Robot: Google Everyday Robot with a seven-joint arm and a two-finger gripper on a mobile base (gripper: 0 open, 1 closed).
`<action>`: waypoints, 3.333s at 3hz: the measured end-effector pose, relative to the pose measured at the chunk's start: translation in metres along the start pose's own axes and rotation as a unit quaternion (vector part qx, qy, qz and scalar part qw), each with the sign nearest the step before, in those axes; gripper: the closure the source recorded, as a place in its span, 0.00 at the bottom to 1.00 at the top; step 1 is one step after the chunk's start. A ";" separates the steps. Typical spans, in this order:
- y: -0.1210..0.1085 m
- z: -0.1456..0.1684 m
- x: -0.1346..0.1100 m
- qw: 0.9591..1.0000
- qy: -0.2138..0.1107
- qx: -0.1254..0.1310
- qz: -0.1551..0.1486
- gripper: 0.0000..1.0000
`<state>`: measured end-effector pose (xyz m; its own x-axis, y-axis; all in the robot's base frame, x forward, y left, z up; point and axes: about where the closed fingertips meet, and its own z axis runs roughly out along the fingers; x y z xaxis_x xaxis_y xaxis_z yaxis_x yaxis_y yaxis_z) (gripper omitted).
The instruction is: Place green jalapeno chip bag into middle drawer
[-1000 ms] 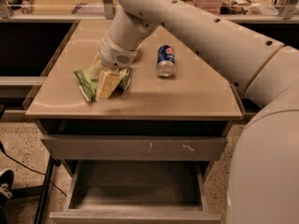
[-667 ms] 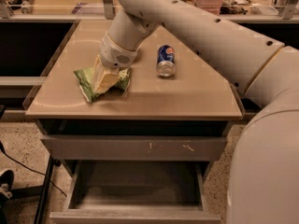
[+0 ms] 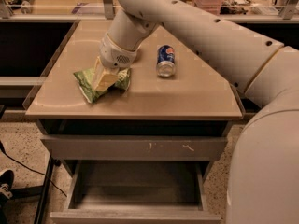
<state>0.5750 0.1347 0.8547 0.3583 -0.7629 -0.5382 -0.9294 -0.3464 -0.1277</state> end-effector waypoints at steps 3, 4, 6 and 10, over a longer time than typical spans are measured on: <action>-0.015 -0.001 -0.010 1.000 -0.002 -0.003 -0.020 0.16; -0.020 0.015 -0.011 0.999 -0.010 -0.019 -0.023 0.00; -0.019 0.043 -0.004 0.999 -0.024 -0.042 -0.013 0.00; -0.016 0.057 0.005 0.998 -0.034 -0.056 -0.002 0.64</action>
Offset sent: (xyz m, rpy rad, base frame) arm 0.0104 0.0046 0.0202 0.0077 -0.0322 0.0290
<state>0.5864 0.1677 0.8070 0.3518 -0.7240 -0.5934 -0.9109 -0.4109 -0.0388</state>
